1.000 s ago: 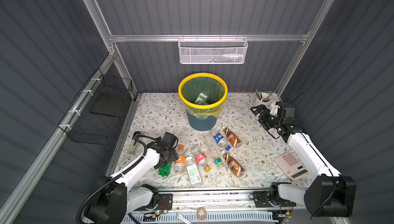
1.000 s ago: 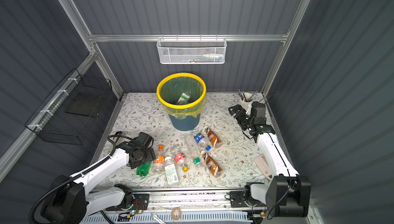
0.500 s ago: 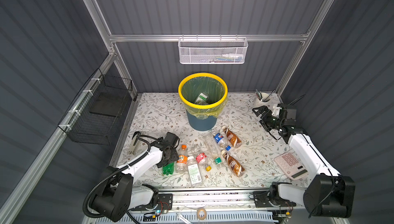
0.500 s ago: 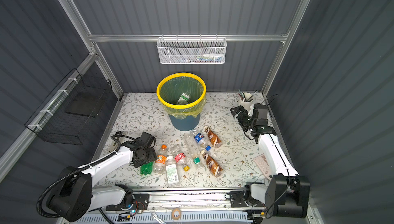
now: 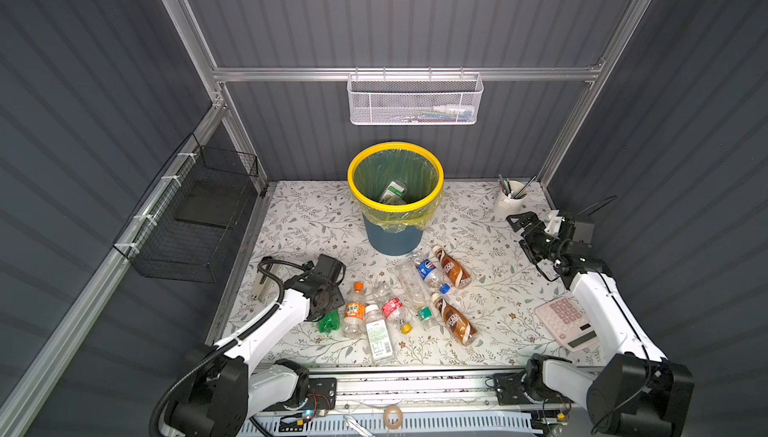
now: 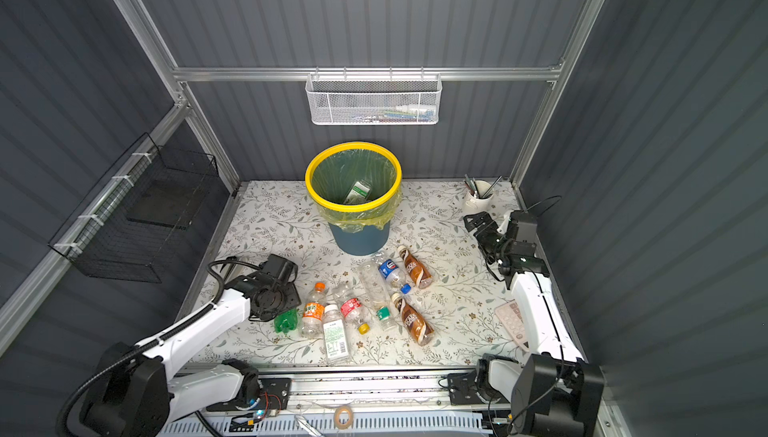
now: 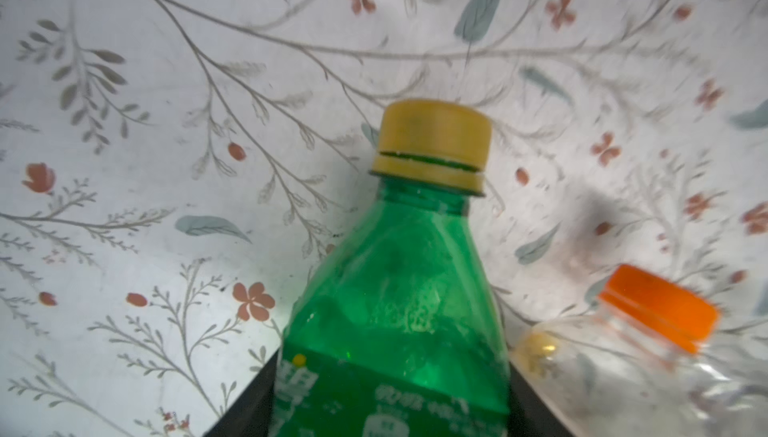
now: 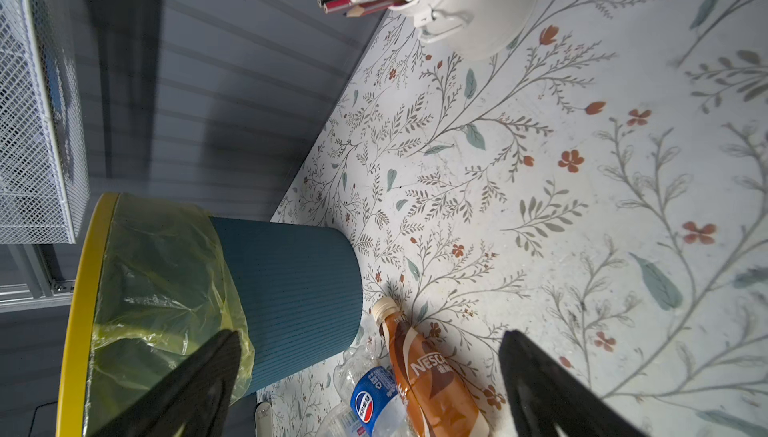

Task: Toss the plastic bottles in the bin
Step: 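Lift the green bottle over the bin and open the left gripper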

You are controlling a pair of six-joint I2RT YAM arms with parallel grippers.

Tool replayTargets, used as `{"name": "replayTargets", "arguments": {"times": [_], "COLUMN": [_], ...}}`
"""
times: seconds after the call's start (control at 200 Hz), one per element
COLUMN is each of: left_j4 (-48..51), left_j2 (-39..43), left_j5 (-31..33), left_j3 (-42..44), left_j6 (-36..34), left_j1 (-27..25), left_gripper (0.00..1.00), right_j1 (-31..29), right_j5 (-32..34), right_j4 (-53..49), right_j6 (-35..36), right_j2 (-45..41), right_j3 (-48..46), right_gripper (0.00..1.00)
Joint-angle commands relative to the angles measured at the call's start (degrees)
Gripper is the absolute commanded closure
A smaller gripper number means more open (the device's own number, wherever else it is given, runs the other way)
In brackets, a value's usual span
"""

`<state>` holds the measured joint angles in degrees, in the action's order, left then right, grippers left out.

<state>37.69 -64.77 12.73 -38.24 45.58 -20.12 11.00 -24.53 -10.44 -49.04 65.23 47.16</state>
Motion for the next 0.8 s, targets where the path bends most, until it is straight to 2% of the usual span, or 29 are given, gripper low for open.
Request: {"name": "replayTargets", "arguments": {"times": [0.0,0.1,0.19,0.31,0.445,0.52,0.62,0.74,0.795], "left_j4": [0.1,-0.8,-1.9,-4.4,-11.1,-12.8,-8.2,-2.0,0.3], "left_j2": [4.2,3.7,0.7,-4.3,-7.7,-10.7,-19.8,-31.6,-35.2], "left_j5": [-2.6,-4.9,-8.5,-13.8,-17.2,-16.5,-12.0,-16.8,-17.2], "left_j3": [-4.7,-11.6,-17.9,-23.0,-31.5,-40.6,-60.0,-78.3,-83.7], "left_j6": [-2.1,-6.0,-7.9,-7.7,-7.2,-8.8,-17.4,-18.9,-20.4], "left_j1": [7.4,13.0,15.8,17.3,17.2,15.2,5.9,2.5,1.2], "left_gripper": [0.41,0.41,0.39,0.39,0.46,0.48,0.47,0.45,0.37], "right_j1": [1.4,2.6,3.4,4.6,5.7,5.8,5.7,5.7,5.6], "right_j5": [-0.9,-1.3,-2.1,-2.6,-3.2,-3.9,-6.5,-8.9,-8.9], "right_j4": [-0.5,-0.5,-0.5,-0.7,-0.1,0.6,1.8,1.9,1.2], "right_j6": [0.6,0.5,0.5,0.6,0.2,-0.1,-0.5,-0.5,0.1], "right_j2": [-1.6,-3.4,-4.0,-5.2,-6.8,-7.0,-6.0,-5.3,-5.7], "right_j3": [-1.3,-2.2,-2.8,-3.3,-4.2,-4.4,-4.6,-4.8,-5.1], "right_gripper": [0.01,0.01,0.01,0.01,0.01,0.01,0.01,0.01,0.01]}}
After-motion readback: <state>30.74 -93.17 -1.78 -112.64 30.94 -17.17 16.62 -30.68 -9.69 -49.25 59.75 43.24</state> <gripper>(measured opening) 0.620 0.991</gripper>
